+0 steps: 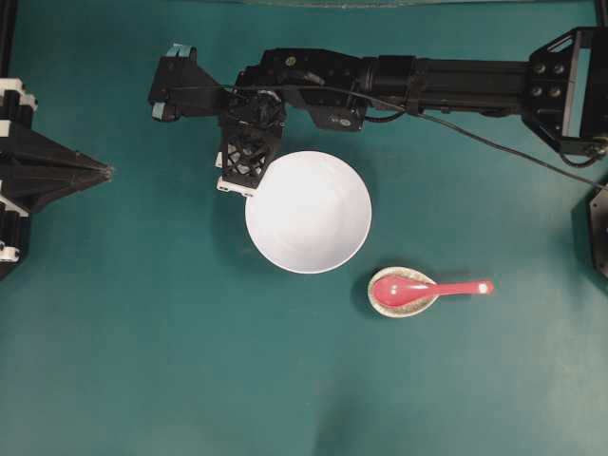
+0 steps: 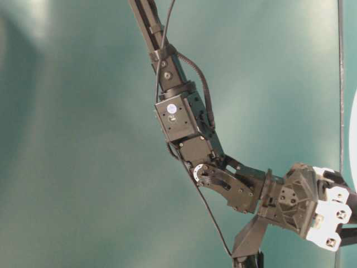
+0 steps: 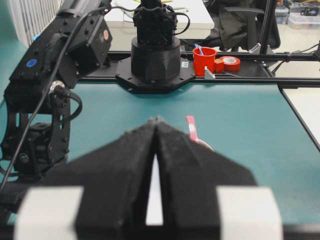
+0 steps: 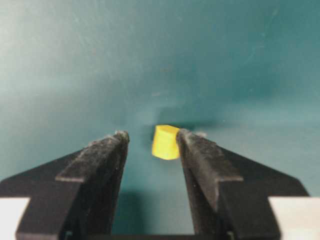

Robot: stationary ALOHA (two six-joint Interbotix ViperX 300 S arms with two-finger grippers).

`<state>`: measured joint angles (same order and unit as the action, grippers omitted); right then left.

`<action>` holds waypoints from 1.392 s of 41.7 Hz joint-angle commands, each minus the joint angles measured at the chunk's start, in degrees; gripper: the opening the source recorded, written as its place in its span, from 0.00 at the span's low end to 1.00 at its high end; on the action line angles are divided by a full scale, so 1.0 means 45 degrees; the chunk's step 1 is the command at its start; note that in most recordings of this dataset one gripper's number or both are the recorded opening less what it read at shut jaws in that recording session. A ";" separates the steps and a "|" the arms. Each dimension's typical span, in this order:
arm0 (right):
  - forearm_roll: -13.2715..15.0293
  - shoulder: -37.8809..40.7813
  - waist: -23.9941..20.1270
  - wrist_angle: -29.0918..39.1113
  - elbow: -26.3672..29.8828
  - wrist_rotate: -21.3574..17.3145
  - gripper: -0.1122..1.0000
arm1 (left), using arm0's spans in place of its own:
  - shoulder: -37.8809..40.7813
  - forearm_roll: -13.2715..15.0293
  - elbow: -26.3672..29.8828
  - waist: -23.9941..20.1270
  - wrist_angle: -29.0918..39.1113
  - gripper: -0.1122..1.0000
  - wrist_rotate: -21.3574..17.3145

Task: Scoop the yellow hexagonal prism block from the bowl with a spoon using the right arm.
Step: 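Lower the open right gripper around the yellow block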

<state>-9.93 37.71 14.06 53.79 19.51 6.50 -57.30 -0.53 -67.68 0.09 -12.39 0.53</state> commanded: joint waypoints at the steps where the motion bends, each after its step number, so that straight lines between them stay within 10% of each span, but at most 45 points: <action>1: 0.0000 -0.0293 -0.0039 -0.0020 0.0254 0.0020 0.55 | 0.0059 -0.0039 0.0332 0.0000 -0.0117 0.10 -0.0020; 58: 0.0391 -0.0215 -0.0488 0.0039 0.0234 -0.0078 0.54 | 0.0039 -0.0020 0.0352 0.0020 -0.0039 0.10 -0.0020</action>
<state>-8.09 37.79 12.30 53.53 19.69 5.98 -57.39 -0.53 -67.76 0.09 -12.30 0.53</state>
